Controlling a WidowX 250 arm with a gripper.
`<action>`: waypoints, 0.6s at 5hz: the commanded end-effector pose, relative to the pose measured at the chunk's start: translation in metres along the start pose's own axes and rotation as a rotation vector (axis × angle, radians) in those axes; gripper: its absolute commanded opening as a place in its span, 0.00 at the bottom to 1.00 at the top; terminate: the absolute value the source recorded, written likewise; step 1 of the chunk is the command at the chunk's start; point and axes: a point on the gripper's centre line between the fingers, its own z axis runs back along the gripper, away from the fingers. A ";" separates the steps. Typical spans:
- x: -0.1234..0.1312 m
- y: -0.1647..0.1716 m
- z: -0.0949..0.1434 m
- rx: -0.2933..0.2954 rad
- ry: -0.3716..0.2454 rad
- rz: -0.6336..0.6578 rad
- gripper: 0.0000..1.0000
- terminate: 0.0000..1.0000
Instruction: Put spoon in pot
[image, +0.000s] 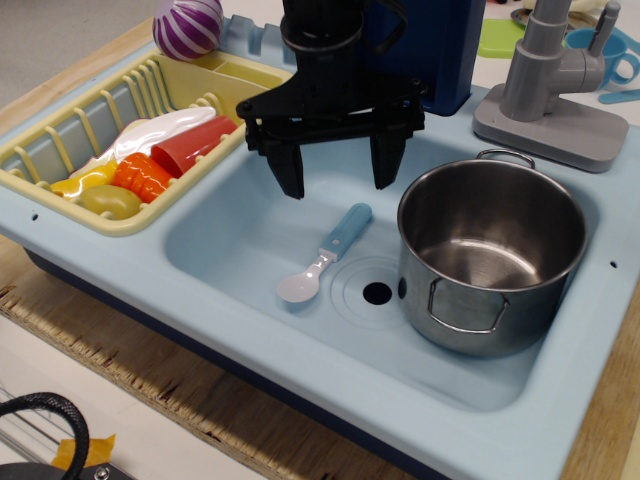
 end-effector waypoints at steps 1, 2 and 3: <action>0.004 -0.002 -0.009 -0.011 0.028 0.022 1.00 0.00; -0.001 0.000 -0.019 -0.017 0.069 0.037 1.00 0.00; -0.005 0.006 -0.029 -0.045 0.092 0.027 1.00 0.00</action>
